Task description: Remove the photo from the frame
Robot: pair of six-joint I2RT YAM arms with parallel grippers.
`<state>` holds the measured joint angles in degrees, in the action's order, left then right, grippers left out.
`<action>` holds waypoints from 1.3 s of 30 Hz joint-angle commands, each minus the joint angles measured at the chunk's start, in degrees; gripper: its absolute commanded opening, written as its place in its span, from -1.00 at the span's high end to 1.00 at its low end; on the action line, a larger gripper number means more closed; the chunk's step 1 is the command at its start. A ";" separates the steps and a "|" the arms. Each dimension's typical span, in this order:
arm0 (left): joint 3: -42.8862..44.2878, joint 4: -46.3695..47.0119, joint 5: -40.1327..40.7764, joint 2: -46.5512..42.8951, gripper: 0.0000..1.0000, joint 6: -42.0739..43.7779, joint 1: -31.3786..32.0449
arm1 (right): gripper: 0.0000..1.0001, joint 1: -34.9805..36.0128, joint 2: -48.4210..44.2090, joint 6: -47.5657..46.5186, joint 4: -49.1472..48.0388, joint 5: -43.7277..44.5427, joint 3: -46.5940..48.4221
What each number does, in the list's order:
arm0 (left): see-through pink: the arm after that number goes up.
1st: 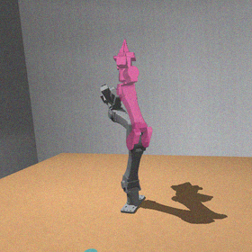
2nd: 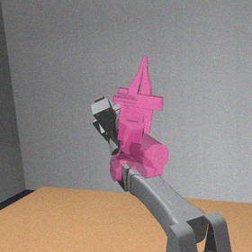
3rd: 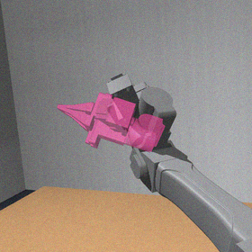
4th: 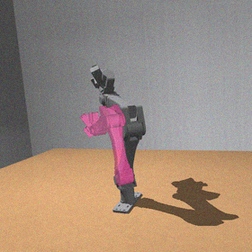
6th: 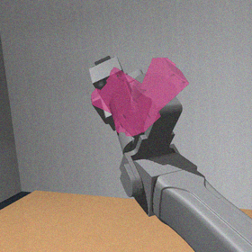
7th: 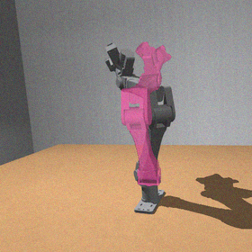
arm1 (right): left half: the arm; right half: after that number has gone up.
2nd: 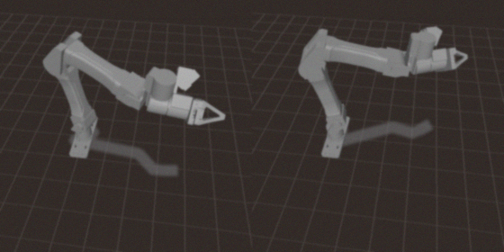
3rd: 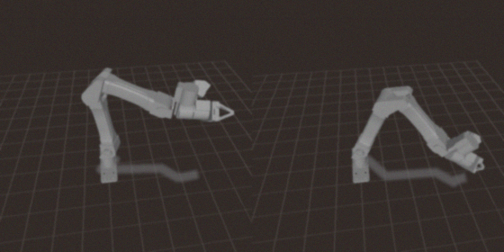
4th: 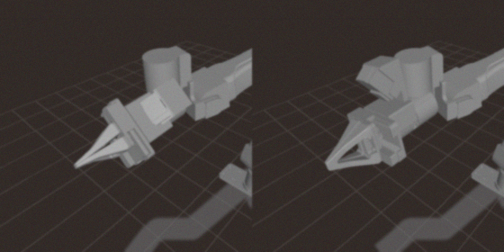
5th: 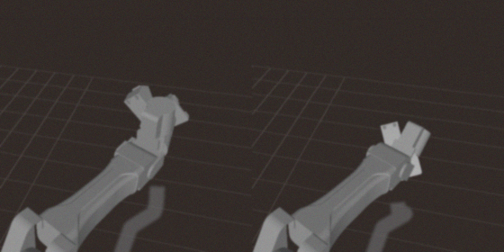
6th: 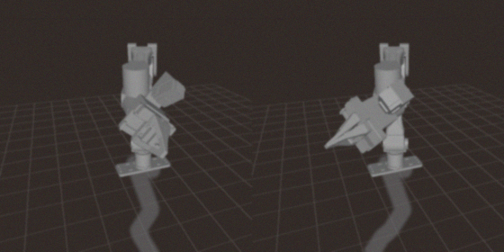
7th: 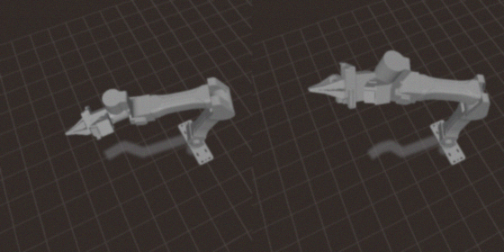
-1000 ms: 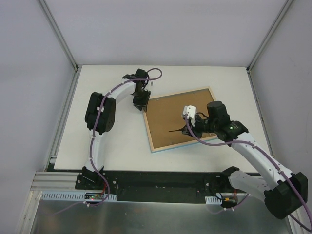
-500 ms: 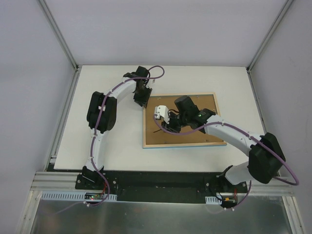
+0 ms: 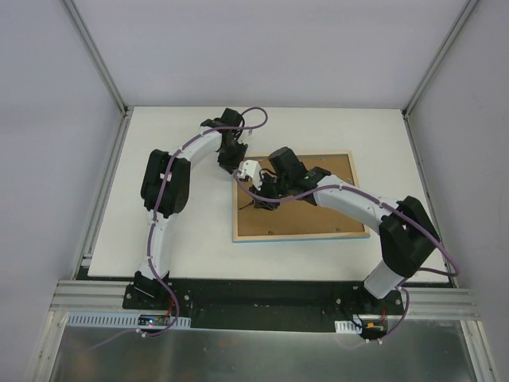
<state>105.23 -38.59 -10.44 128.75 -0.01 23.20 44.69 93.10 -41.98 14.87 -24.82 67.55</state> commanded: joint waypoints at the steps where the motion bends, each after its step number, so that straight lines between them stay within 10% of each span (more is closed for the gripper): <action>1: -1.61 -0.44 -1.51 -0.87 0.55 0.36 0.27 | 0.98 0.58 1.64 2.07 -1.08 -0.58 2.94; 39: -3.89 0.00 -3.10 -3.68 0.56 0.19 0.88 | 0.98 0.49 4.46 4.36 -7.32 8.21 -0.05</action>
<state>102.78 -36.25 -11.77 127.35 -0.71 23.20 45.32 98.54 -37.65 10.50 -19.97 67.68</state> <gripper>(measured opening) 0.238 0.279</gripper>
